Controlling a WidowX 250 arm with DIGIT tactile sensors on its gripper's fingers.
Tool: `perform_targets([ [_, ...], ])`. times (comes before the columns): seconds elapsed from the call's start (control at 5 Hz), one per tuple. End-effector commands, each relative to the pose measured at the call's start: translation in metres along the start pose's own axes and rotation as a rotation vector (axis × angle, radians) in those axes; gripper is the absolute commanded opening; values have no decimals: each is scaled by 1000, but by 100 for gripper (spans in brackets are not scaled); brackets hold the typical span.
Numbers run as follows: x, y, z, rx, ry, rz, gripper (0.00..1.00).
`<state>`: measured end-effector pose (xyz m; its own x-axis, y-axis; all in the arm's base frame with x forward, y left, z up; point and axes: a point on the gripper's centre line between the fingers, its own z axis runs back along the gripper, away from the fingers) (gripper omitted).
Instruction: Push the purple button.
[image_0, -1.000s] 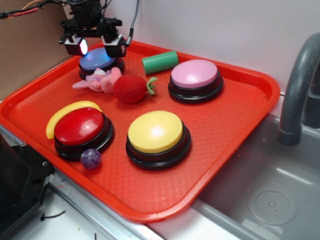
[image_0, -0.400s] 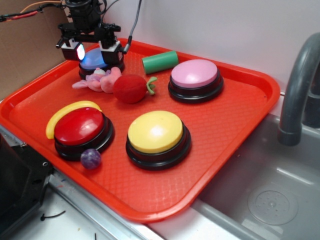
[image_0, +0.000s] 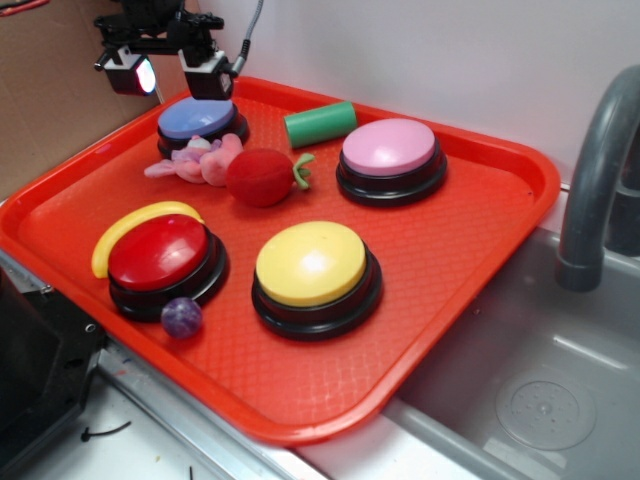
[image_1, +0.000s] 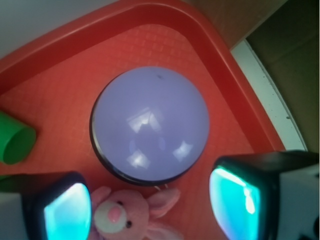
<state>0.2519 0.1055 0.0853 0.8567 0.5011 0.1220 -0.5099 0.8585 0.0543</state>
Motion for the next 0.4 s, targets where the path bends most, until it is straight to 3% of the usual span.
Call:
perform_targets([
  [0.0, -3, 19, 34, -9, -57, 19, 100],
  [0.2, -8, 21, 40, 8, -59, 6, 100],
])
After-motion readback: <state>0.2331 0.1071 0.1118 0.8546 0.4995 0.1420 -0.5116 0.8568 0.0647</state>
